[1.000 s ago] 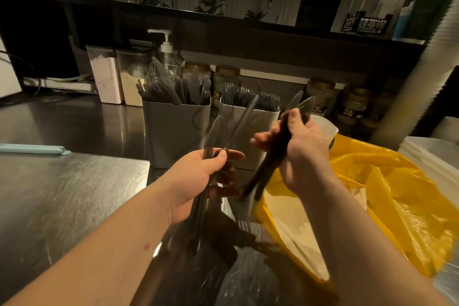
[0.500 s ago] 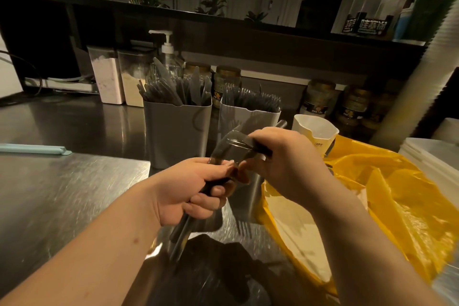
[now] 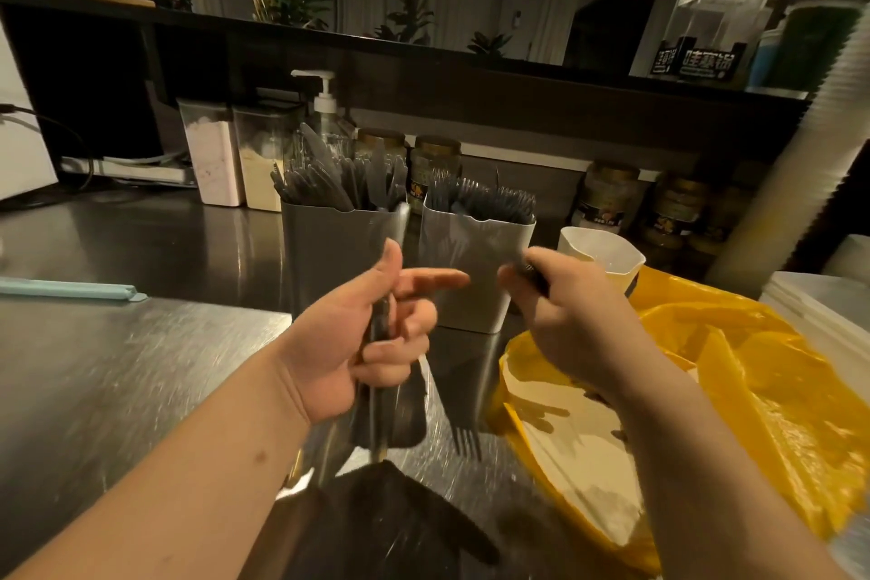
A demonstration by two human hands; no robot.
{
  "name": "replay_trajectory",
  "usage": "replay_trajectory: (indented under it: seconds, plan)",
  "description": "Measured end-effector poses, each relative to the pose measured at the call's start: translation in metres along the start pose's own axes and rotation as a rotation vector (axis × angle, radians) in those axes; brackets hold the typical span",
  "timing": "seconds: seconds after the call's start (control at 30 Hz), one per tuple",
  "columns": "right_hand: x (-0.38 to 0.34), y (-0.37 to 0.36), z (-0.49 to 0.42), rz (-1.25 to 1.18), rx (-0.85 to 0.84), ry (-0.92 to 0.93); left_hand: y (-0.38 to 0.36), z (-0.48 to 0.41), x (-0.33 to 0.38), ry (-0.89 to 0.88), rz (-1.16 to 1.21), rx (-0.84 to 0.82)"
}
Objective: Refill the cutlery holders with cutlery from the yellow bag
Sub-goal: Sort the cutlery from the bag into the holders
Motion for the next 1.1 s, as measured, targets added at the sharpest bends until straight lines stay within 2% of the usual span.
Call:
replay_trajectory:
  seconds: [0.07, 0.17, 0.27, 0.33, 0.4, 0.5, 0.57, 0.63, 0.77, 0.87, 0.93, 1.0, 1.1]
  plan:
    - [-0.002, 0.008, 0.001, -0.455, 0.035, -0.166, -0.001, -0.002, 0.002, -0.090, -0.057, 0.203]
    - [-0.020, 0.004, 0.007, -1.121, -0.131, -0.406, -0.010, -0.003, -0.005, -0.064, -0.175, 0.333]
    - [-0.039, -0.012, 0.012, -1.401, -0.276, -0.499, -0.016, -0.006, -0.017, 0.012, -0.174, 0.345]
    - [-0.043, -0.023, 0.013, -1.461, -0.247, -0.536, -0.017, -0.008, -0.023, 0.037, -0.169, 0.314]
    - [-0.040, -0.032, 0.011, -1.453, -0.130, -0.540, -0.018, -0.007, -0.027, 0.084, -0.225, 0.304]
    - [-0.031, -0.039, 0.008, -1.117, 0.023, -0.512, -0.024, -0.003, -0.029, 0.143, -0.292, 0.299]
    - [-0.028, -0.043, 0.006, -0.925, 0.047, -0.459, -0.027, -0.001, -0.029, 0.161, -0.307, 0.292]
    - [-0.026, -0.047, 0.004, -0.808, -0.018, -0.449, -0.030, 0.000, -0.031, 0.179, -0.323, 0.250]
    - [-0.022, -0.054, 0.003, -0.756, -0.173, -0.498, -0.034, 0.003, -0.032, 0.213, -0.328, 0.170]
    - [-0.020, -0.055, 0.004, -1.044, -0.278, -0.487, -0.032, 0.004, -0.029, 0.177, -0.283, 0.078]
    - [-0.019, -0.051, 0.008, -1.187, -0.370, -0.418, -0.031, 0.006, -0.026, 0.185, -0.310, -0.025]
    - [-0.020, -0.049, 0.011, -1.188, -0.460, -0.353, -0.031, 0.007, -0.025, 0.232, -0.356, -0.066]
    - [-0.023, -0.052, 0.012, -1.162, -0.570, -0.399, -0.028, 0.008, -0.025, 0.290, -0.376, -0.046]
Point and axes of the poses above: each hand's wrist, its own z-axis away from the middle knuckle, its own y-axis out of the back of the hand, x = y × z, the point moved 3 cm from there along -z, towards the middle knuckle, and after that the axes turned 5 degrees about -y, right-handed, at the moved point
